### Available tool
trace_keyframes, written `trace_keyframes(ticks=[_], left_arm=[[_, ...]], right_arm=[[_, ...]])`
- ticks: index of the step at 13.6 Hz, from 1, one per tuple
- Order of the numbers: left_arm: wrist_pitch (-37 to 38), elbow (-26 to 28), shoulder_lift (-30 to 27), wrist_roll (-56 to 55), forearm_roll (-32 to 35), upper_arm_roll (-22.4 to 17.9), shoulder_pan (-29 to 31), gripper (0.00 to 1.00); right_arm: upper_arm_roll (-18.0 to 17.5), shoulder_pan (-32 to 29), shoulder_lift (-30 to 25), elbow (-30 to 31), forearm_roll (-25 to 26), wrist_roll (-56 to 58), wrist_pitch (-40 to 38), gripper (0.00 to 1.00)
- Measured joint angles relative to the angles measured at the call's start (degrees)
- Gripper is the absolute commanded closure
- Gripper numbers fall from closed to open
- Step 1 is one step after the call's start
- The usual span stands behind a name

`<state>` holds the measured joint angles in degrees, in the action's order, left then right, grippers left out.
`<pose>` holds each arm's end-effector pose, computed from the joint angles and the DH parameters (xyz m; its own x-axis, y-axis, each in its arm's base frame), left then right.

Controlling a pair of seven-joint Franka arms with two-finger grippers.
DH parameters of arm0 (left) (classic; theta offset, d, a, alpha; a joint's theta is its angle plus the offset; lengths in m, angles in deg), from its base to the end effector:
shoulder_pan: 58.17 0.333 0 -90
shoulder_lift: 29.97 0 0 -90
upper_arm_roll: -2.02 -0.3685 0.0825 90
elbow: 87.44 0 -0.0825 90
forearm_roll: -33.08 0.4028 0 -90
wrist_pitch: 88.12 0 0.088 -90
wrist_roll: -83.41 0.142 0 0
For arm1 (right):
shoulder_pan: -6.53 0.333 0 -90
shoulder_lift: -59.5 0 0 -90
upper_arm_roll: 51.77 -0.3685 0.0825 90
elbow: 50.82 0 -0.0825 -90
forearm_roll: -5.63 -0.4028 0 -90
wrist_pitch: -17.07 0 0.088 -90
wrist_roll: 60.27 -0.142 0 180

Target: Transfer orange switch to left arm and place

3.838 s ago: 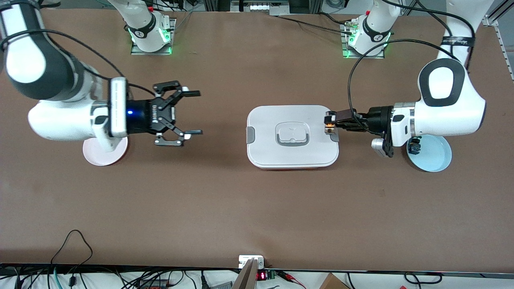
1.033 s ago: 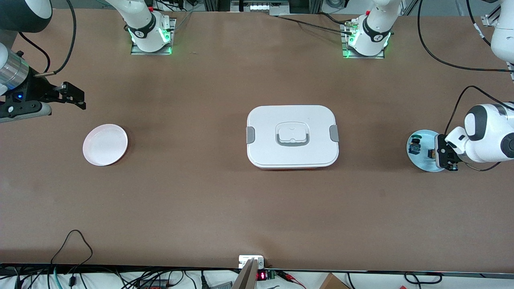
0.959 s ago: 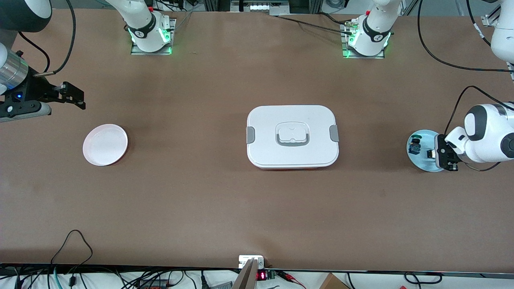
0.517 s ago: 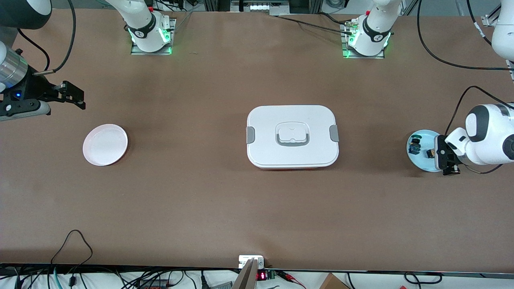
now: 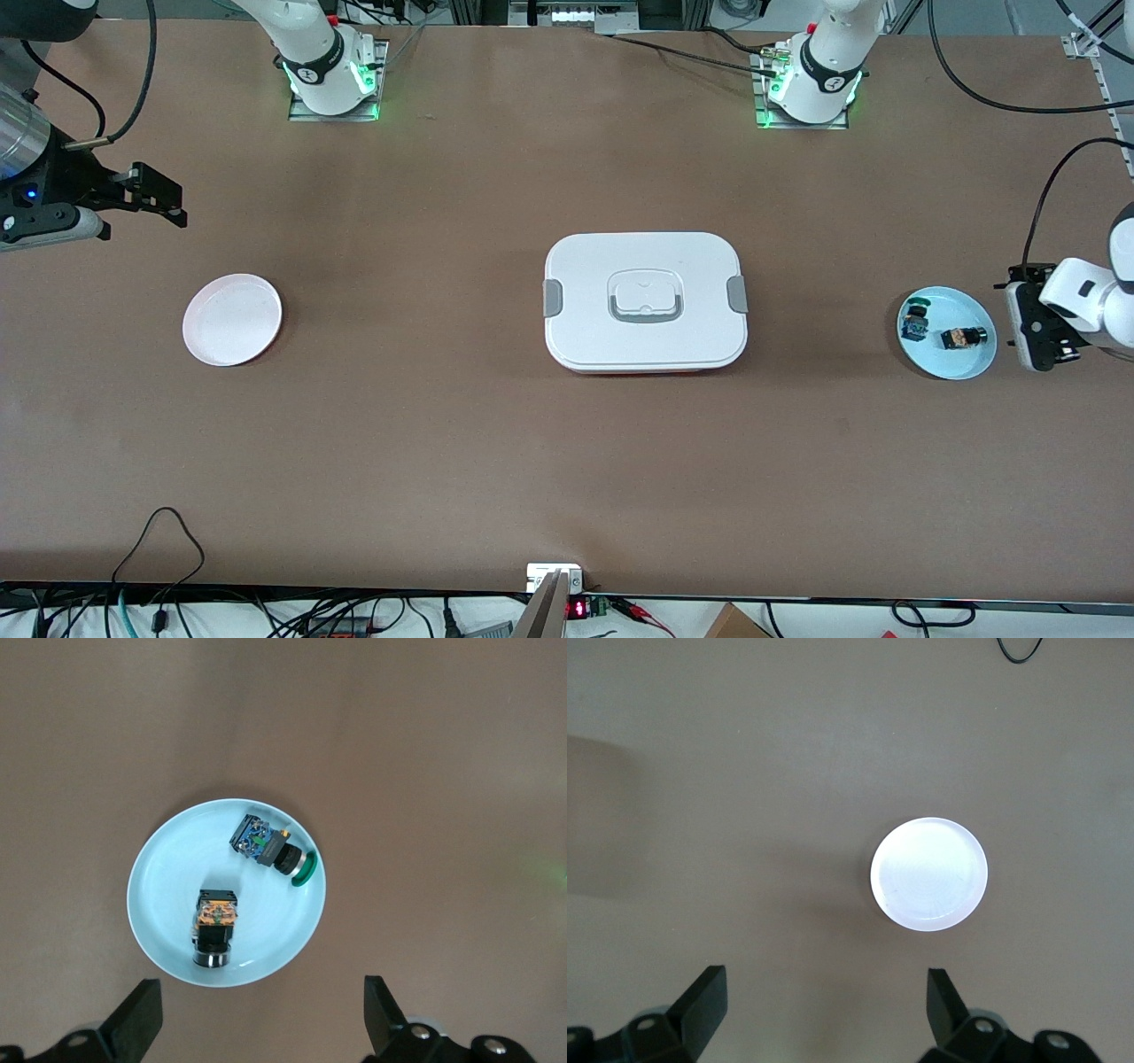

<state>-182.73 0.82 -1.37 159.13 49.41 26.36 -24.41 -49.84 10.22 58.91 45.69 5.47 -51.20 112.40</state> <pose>0.6500 0.1856 0.3662 0.3210 -0.9364 -0.1418 -0.8842 -0.3500 0.3094 0.5741 0.0179 0.5999 0.9822 0.1876 -0.0097 0.1876 -0.9822 -0.0047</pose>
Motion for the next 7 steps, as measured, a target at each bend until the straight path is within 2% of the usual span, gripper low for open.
trace_keyframes(ticks=[4, 7], left_arm=[[6.26, -6.45, -0.05, -15.83, -2.96, 0.54, -3.48, 0.00], [10.89, -10.90, -0.09, -29.48, -4.91, 3.39, -4.04, 0.00]], right_arm=[[-0.02, 0.01, 0.00, -0.07, 0.00, 0.00, 0.00, 0.00], [-0.05, 0.06, 0.00, -0.60, 0.00, 0.00, 0.00, 0.00]])
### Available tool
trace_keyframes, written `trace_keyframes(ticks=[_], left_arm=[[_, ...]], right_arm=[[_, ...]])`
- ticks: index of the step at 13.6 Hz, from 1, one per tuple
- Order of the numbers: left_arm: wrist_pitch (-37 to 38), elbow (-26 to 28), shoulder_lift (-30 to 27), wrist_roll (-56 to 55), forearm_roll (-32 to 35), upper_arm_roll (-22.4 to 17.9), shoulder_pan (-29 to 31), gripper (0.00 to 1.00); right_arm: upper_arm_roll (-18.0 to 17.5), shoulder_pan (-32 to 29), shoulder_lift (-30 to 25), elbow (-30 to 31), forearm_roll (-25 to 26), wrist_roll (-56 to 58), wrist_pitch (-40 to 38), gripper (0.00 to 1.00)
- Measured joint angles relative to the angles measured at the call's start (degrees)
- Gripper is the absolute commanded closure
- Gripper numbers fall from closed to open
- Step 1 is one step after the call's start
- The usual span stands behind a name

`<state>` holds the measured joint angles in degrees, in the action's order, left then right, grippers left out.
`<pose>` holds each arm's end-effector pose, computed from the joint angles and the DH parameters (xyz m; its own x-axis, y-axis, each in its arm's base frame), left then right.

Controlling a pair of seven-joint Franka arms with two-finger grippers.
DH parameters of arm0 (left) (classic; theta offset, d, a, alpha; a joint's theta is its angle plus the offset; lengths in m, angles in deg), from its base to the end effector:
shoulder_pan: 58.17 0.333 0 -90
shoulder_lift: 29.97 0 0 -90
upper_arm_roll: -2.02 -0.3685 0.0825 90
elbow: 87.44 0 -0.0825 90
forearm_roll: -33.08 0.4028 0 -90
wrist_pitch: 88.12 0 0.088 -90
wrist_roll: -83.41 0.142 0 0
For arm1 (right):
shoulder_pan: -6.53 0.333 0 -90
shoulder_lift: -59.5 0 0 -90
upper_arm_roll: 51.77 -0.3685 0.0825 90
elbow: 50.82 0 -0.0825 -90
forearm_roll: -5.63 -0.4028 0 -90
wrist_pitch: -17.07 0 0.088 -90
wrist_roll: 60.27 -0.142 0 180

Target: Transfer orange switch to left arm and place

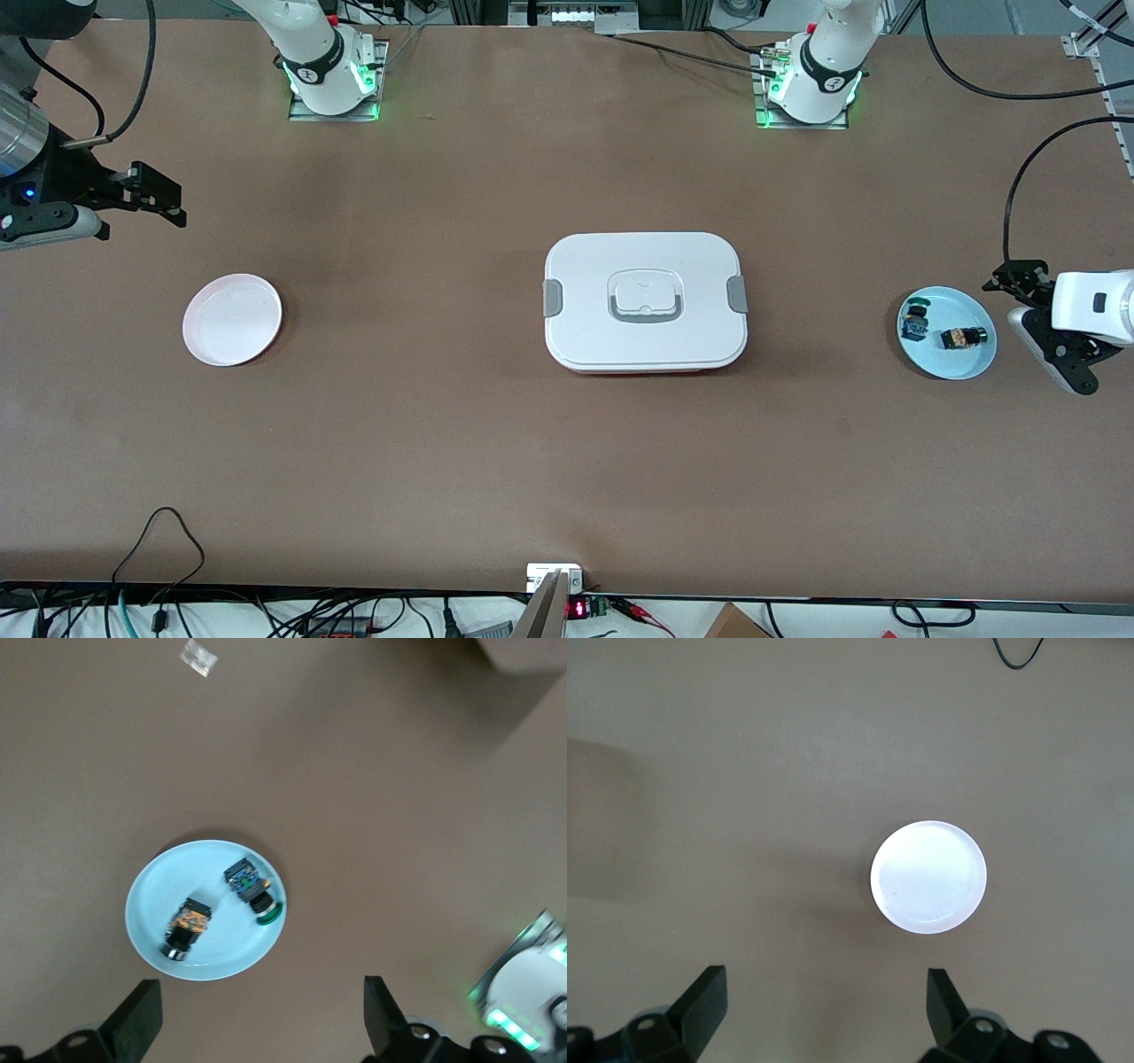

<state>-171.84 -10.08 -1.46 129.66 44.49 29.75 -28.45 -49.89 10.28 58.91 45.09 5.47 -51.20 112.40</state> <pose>0.6744 0.1153 0.4489 0.6834 -0.7011 -0.2034 -0.6542 -0.7118 0.2556 0.5751 0.0191 0.6051 0.9819 0.1895 0.0007 0.1895 -0.9819 -0.0031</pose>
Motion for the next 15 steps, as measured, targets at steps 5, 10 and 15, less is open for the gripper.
trace_keyframes(ticks=[5, 10, 15], left_arm=[[12.72, -9.26, -0.20, -22.55, -3.58, 2.74, -4.75, 0.00], [21.61, -17.43, -0.64, -42.25, -3.68, 2.60, -10.98, 0.00], [9.13, -9.43, -9.19, -43.61, -10.07, -16.96, -20.36, 0.00]], right_arm=[[-0.01, 0.01, 0.04, -1.82, 0.02, 0.00, 0.01, 0.00], [0.32, -0.49, 0.45, -3.31, 0.00, 0.00, 0.01, 0.00], [-0.18, -0.24, 1.68, -4.15, 0.02, 0.00, -0.26, 0.00]])
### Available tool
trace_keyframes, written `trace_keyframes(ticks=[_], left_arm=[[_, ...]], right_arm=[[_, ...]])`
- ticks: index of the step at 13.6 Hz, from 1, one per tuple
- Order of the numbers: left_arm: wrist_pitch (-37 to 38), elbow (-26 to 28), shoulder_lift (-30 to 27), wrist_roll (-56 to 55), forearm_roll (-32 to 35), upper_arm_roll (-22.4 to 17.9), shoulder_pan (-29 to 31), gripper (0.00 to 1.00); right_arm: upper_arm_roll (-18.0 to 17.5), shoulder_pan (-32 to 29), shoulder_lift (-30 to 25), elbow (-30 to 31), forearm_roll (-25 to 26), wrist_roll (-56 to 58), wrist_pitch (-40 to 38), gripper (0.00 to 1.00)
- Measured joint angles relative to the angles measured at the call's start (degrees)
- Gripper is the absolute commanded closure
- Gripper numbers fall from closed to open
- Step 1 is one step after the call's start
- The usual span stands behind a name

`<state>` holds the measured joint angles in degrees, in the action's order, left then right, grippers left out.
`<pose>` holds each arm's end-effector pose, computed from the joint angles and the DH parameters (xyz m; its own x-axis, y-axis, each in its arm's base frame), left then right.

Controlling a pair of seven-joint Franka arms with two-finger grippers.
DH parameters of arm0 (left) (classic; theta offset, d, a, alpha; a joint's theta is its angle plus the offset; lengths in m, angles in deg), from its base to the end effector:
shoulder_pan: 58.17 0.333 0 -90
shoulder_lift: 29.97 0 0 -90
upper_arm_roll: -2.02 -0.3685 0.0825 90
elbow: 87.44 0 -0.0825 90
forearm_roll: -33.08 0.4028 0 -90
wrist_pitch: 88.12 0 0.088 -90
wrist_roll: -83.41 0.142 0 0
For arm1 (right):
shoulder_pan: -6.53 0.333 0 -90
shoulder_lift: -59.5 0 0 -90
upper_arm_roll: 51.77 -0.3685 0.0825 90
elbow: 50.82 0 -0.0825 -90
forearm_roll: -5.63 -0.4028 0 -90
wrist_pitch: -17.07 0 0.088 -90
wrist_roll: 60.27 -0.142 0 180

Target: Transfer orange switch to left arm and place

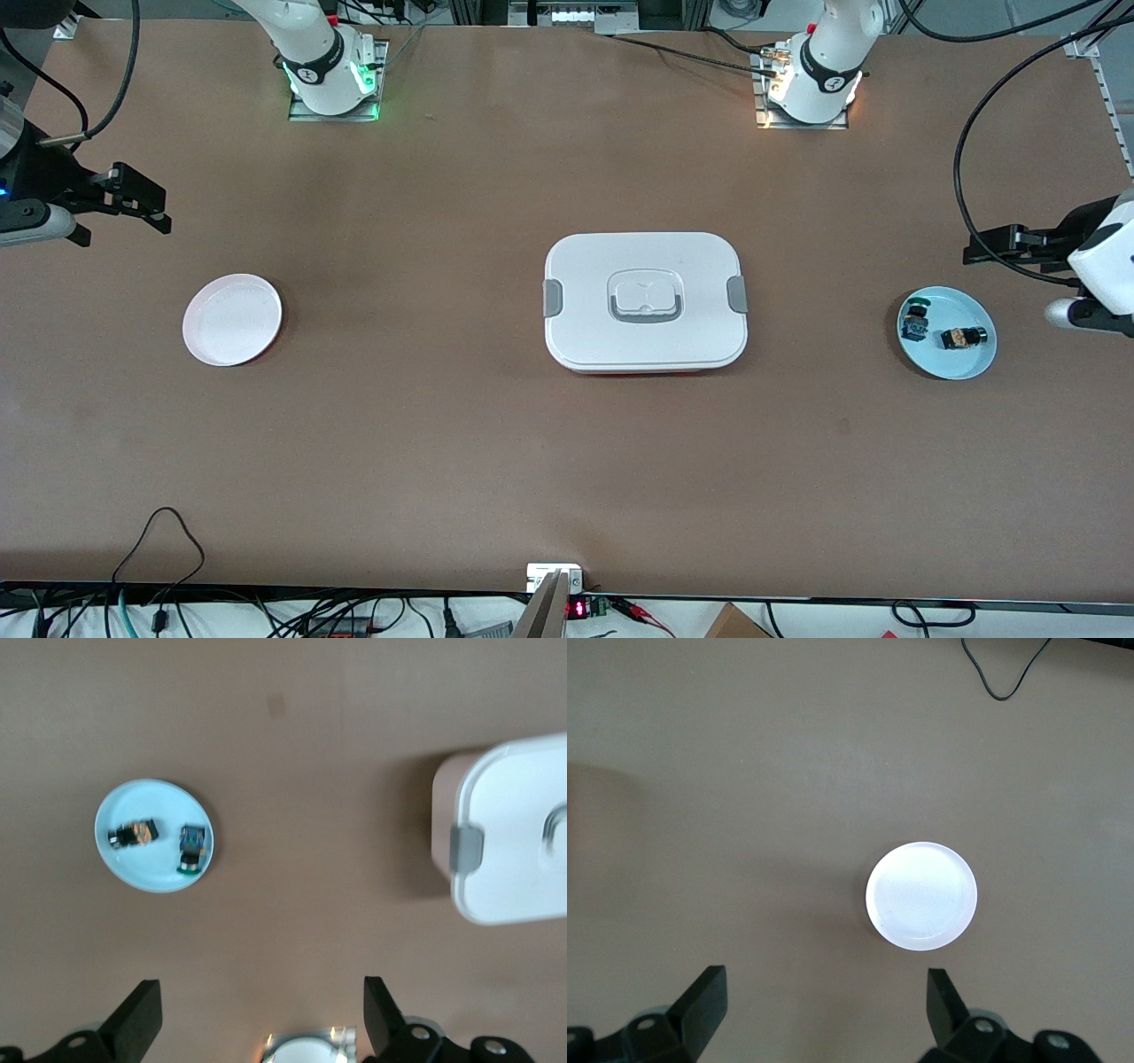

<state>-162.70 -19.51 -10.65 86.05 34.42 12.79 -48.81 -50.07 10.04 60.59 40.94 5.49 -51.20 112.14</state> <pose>0.6516 0.0110 0.6002 0.9750 -0.0669 -0.2119 -0.0580 -0.9971 0.0483 0.5890 0.0191 0.6238 0.9813 0.1885 0.0386 0.1885 -0.9821 0.0043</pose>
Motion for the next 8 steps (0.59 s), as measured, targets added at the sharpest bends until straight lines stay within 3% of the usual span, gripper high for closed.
trace_keyframes(ticks=[3, 6, 8], left_arm=[[-7.74, 11.80, -7.92, -0.01, -5.87, -10.13, -5.46, 0.00], [-22.81, 24.75, -15.76, -0.03, -6.12, -11.86, -6.07, 0.00], [-25.76, 31.14, -19.54, -1.03, -6.07, -12.09, -7.36, 0.00]], right_arm=[[-0.01, 0.01, 0.01, -0.18, 0.00, 0.00, -0.40, 0.00], [-0.04, 0.05, 0.01, -0.26, 0.00, 0.01, -1.43, 0.00], [-0.04, 0.06, 0.16, -0.26, 0.00, 0.02, -1.83, 0.00]])
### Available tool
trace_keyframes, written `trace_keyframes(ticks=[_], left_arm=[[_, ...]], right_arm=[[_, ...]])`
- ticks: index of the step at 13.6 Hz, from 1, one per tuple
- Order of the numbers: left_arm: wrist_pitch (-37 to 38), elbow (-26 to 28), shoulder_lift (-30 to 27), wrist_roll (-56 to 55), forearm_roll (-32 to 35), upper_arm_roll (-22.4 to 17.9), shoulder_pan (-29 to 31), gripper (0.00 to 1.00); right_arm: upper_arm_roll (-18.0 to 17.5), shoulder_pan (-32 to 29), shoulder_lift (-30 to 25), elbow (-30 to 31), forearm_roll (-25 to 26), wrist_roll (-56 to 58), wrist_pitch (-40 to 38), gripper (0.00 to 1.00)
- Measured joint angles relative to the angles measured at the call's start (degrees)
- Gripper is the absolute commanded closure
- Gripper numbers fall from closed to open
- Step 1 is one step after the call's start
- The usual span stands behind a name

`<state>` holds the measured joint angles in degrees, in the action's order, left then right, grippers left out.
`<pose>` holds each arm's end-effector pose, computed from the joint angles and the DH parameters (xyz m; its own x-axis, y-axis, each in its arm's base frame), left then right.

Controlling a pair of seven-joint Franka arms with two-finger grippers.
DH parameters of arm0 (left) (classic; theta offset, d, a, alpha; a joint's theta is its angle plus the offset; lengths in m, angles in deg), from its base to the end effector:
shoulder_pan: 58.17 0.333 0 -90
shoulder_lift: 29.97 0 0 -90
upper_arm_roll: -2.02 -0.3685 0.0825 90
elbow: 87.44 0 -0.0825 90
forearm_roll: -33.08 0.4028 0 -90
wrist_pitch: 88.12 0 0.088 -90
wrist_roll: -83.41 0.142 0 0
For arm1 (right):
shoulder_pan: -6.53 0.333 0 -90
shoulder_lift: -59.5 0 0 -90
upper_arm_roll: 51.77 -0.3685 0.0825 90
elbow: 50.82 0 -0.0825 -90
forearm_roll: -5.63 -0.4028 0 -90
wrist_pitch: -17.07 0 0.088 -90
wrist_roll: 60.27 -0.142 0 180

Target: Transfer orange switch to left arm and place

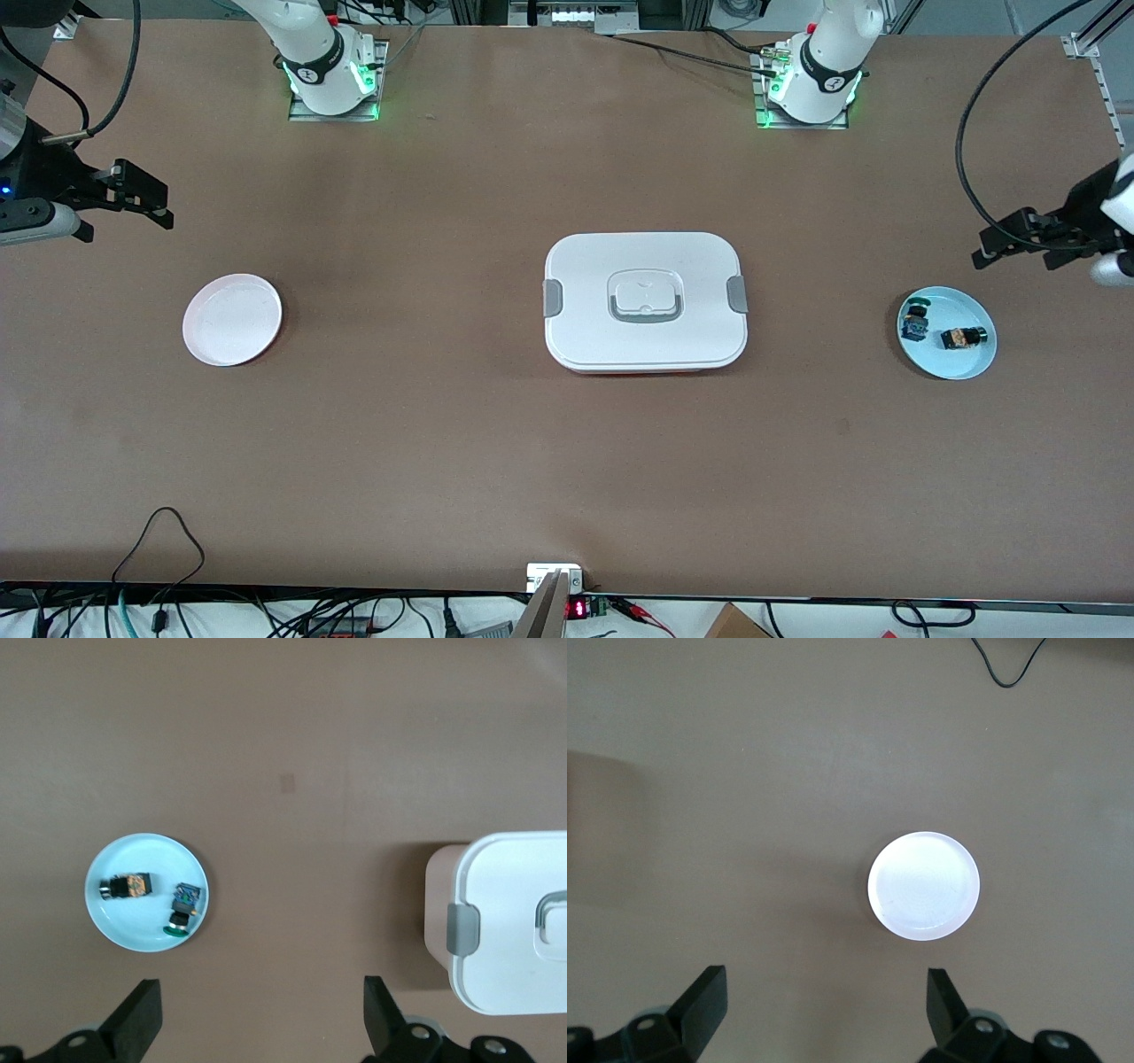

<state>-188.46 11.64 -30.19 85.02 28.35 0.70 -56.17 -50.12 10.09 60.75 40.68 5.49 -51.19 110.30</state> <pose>0.5831 0.0236 0.5820 0.9986 0.0447 0.0275 0.0424 -0.9958 0.0808 0.5857 0.0201 0.6214 0.9816 0.1905 0.0086 0.1905 -0.9817 -0.0005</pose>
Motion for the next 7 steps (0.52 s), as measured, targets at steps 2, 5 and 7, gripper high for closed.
trace_keyframes(ticks=[2, 5, 7], left_arm=[[-0.72, 3.53, -1.48, -2.40, 0.98, -0.02, -1.42, 0.00], [-1.10, 5.20, -1.83, -3.06, 4.42, -0.10, -2.98, 0.00], [-0.32, 5.22, -2.35, -3.37, 4.90, -0.30, -3.06, 0.00]], right_arm=[[0.00, 0.01, 0.75, 0.01, 0.00, 0.00, -0.19, 0.00], [-0.04, 0.14, 1.10, -0.19, 0.00, 0.00, -0.17, 0.00], [-0.11, 0.49, 1.07, -0.80, 0.00, 0.00, -0.18, 0.00]])
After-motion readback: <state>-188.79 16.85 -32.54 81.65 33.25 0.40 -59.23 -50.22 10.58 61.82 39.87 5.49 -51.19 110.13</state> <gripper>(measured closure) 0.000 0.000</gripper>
